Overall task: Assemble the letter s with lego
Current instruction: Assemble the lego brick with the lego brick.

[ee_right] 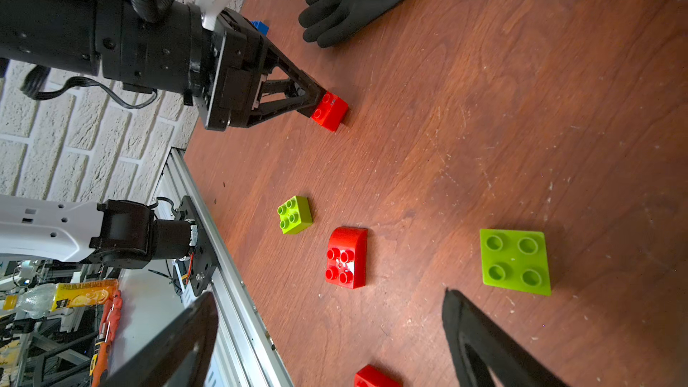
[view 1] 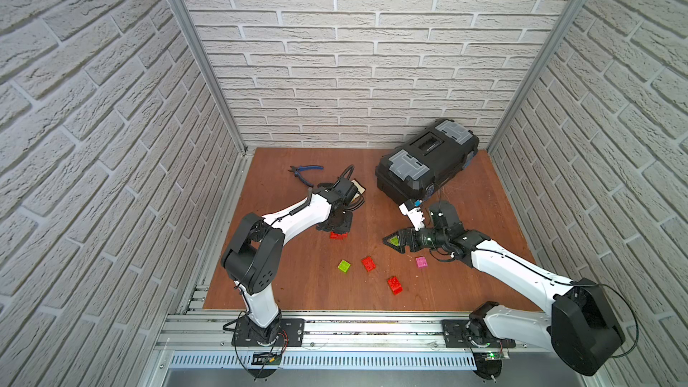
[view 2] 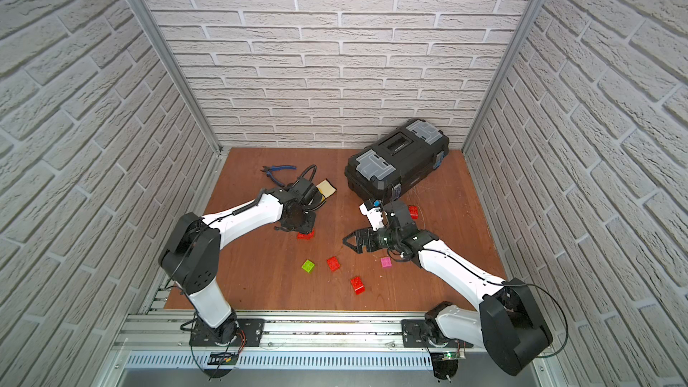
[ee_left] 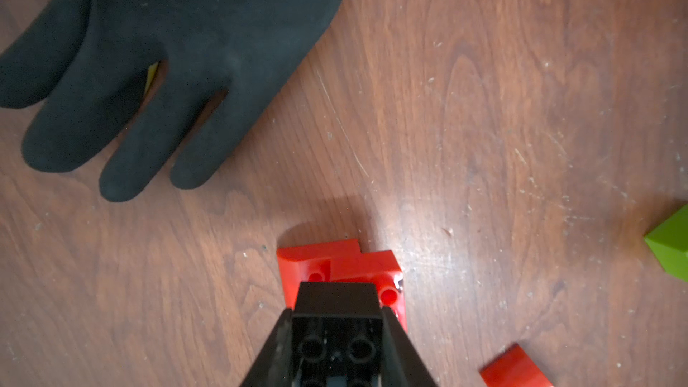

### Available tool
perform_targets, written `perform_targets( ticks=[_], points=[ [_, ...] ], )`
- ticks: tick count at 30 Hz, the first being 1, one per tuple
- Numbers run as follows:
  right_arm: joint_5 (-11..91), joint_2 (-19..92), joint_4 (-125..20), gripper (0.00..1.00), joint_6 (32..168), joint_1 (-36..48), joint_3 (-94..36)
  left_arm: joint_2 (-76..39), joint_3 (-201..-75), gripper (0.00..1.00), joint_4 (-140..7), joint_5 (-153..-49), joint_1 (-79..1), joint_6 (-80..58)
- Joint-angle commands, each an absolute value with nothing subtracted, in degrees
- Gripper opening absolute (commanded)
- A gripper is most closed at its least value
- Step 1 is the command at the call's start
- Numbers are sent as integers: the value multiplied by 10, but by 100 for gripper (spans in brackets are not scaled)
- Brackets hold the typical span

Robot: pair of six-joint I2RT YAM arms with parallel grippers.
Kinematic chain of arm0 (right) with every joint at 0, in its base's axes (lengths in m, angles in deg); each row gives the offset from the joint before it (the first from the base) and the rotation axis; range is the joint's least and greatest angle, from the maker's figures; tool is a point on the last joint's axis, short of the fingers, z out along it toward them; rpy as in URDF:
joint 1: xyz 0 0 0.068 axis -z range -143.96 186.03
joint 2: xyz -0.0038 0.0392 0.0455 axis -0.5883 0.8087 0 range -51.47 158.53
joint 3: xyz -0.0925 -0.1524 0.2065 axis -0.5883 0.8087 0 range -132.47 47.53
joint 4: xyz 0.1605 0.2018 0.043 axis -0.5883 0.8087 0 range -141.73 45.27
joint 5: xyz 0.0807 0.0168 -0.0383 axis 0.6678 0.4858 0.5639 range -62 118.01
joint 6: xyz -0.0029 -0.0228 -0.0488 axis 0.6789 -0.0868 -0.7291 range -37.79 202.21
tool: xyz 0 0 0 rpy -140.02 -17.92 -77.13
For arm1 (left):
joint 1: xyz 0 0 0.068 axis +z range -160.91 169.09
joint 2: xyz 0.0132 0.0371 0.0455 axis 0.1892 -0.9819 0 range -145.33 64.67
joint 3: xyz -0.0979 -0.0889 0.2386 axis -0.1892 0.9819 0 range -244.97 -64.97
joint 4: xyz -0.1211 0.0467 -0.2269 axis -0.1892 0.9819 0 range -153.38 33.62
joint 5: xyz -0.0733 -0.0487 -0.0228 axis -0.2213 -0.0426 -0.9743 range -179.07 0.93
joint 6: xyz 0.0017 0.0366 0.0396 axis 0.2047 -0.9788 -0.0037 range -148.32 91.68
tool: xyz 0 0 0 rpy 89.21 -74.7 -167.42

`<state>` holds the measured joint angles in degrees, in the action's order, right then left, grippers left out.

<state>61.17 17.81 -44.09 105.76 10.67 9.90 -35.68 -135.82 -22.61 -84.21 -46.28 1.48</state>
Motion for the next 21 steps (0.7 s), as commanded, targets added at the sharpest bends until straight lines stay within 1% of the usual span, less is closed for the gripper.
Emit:
perform_targets(
  ticks=[1,21],
  points=[
    [608,179,-443,95,1051,103,85,-382,-1338,33,-224,-830,-460,30],
    [613,181,-451,95,1053,103,93,-359,-1339,32,-207,-806,-468,89]
  ],
)
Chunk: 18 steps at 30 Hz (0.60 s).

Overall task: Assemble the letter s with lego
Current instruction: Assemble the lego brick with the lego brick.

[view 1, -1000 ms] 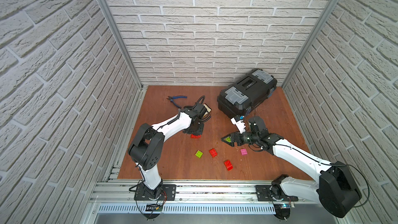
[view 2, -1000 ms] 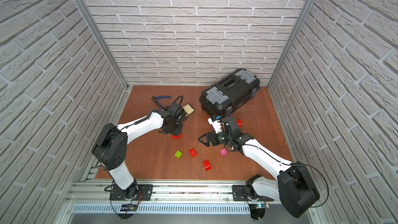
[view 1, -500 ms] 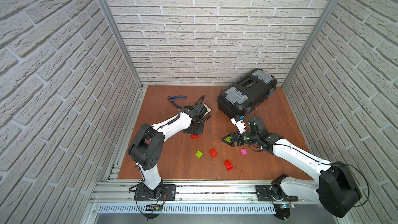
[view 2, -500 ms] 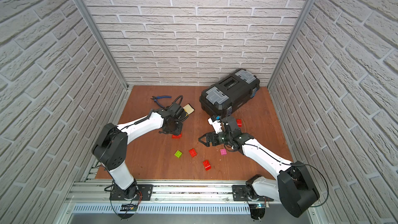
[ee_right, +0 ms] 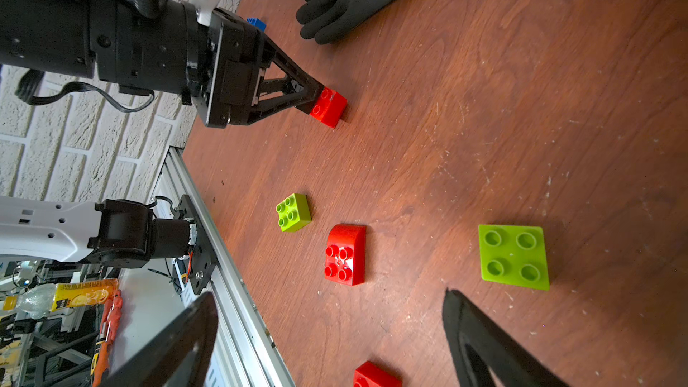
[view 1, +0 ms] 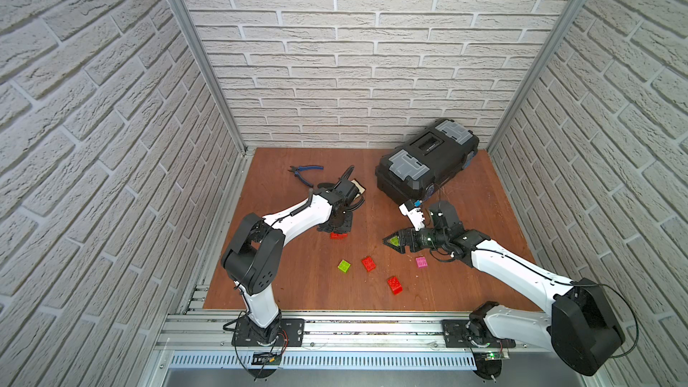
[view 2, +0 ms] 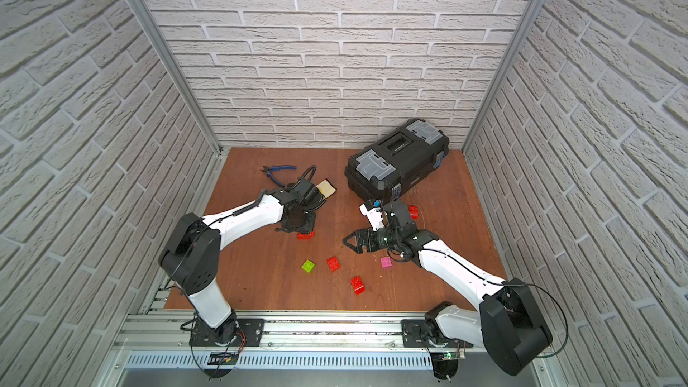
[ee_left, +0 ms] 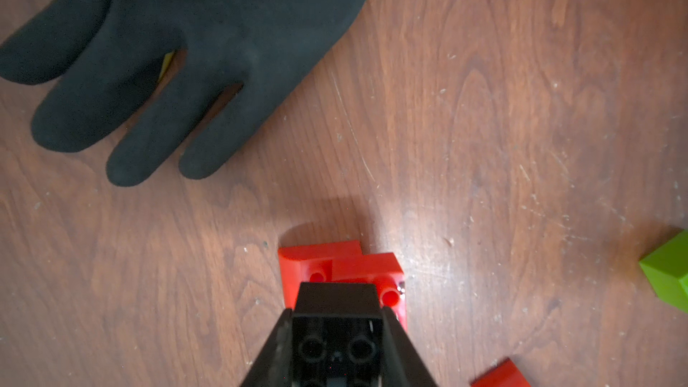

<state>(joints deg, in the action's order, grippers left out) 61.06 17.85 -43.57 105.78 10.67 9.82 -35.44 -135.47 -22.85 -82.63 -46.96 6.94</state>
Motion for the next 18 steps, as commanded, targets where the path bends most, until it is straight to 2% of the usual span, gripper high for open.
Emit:
perform_targets(
  ticks=[1,18],
  points=[
    [613,183,-452,95,1053,102,92,-362,-1339,32,-206,-806,-468,92],
    [616,191,-466,95,1052,104,102,-356,-1337,32,-195,-795,-469,115]
  ],
)
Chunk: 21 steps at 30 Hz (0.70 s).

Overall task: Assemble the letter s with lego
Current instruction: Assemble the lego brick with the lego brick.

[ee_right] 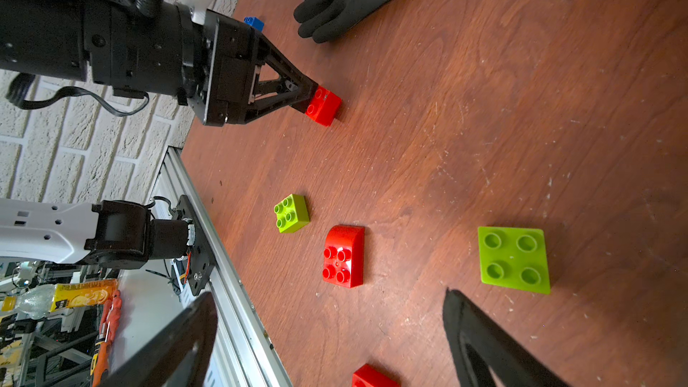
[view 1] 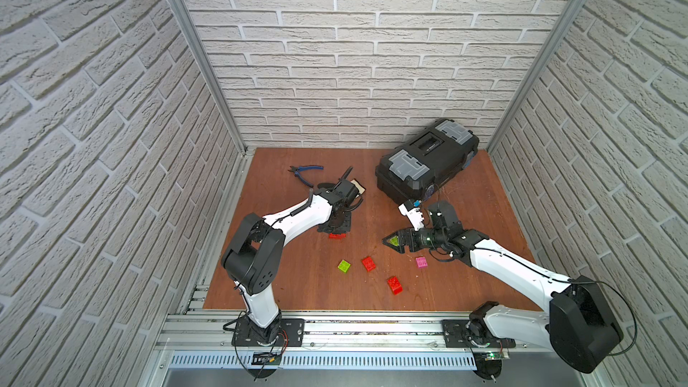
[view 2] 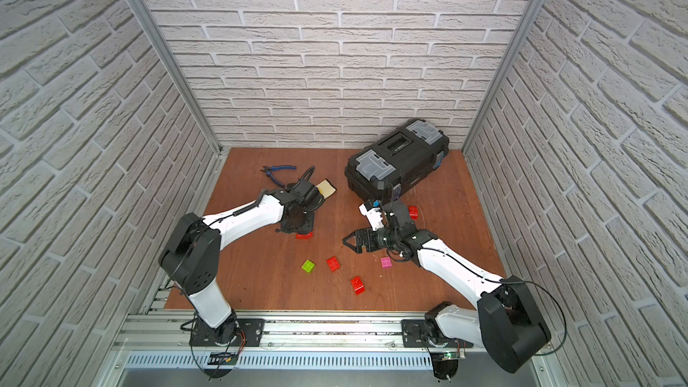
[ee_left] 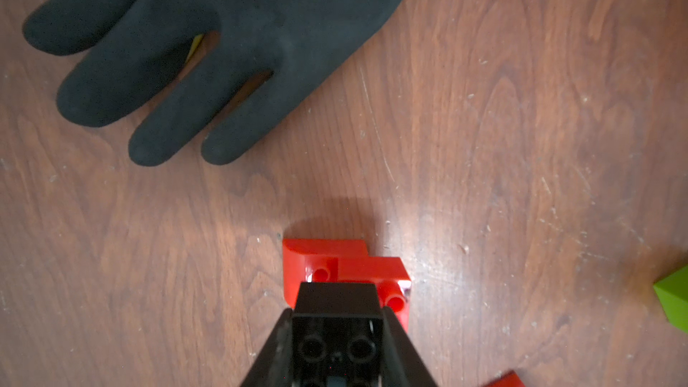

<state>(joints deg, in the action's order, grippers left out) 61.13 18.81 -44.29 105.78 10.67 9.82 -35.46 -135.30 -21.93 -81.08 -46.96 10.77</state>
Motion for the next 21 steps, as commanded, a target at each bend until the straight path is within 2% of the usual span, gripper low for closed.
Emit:
perform_targets(
  ticks=[1,16,21],
  points=[
    [615,190,-464,96,1050,104,102,-361,-1336,32,-196,-795,-469,112],
    [614,184,-457,96,1046,106,108,-382,-1322,32,-224,-841,-458,103],
    [616,183,-448,96,1042,107,97,-366,-1342,37,-211,-842,-459,98]
  ],
)
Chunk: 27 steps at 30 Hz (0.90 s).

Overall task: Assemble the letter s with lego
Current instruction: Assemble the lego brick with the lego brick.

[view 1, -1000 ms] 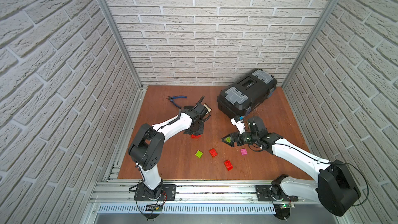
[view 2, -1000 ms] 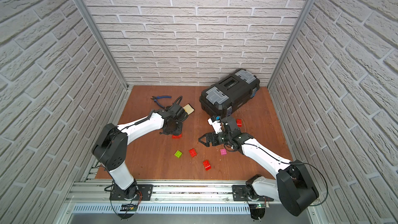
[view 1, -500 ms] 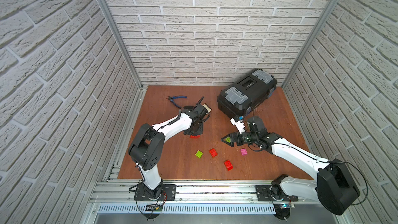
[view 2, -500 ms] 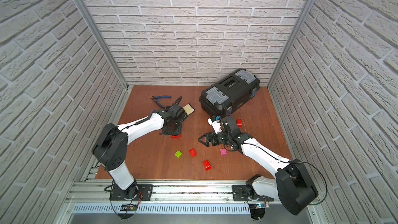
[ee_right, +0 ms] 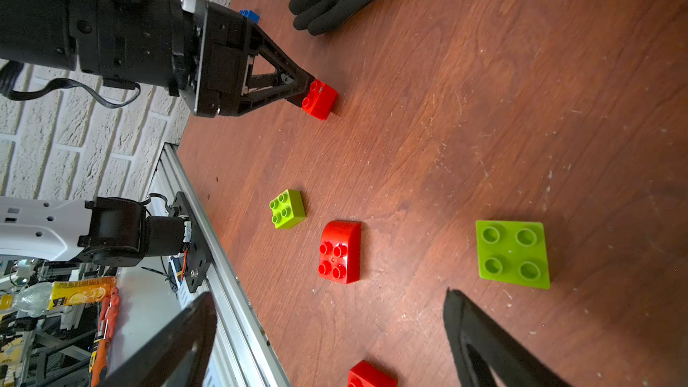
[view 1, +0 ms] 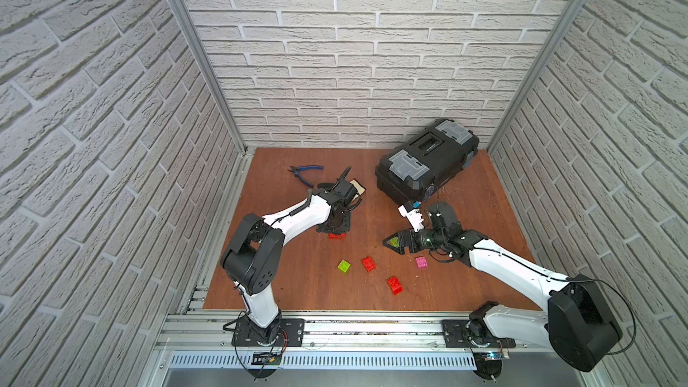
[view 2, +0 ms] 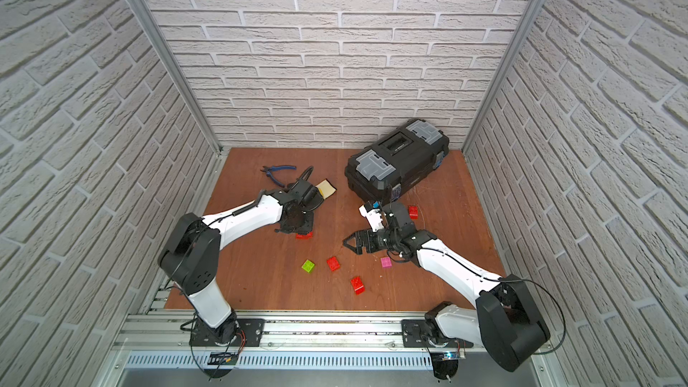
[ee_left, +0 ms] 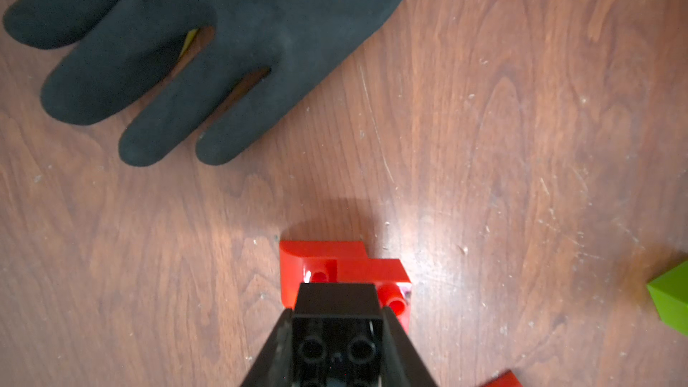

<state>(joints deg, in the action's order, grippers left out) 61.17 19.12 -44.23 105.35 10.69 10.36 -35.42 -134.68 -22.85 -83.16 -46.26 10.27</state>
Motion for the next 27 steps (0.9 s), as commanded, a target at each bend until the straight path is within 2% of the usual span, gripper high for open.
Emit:
perform_targets(
  ticks=[1,6,9,16,20,21,22,27],
  points=[
    [617,183,-446,96,1041,107,94,-364,-1345,39,-209,-842,-460,98],
    [618,178,-432,96,1036,107,87,-349,-1365,47,-199,-840,-459,87],
    [615,174,-422,96,1030,107,82,-338,-1374,60,-201,-842,-459,80],
    [608,163,-404,96,1021,107,75,-307,-1383,69,-196,-828,-459,52],
    [608,158,-399,96,1011,107,72,-273,-1371,86,-213,-814,-455,18],
    [608,156,-397,96,1009,107,69,-262,-1366,95,-218,-812,-452,9],
    [609,155,-397,96,1008,107,68,-252,-1361,98,-222,-811,-450,1],
    [608,141,-407,96,1007,106,65,-206,-1333,98,-240,-805,-430,-34]
  ],
)
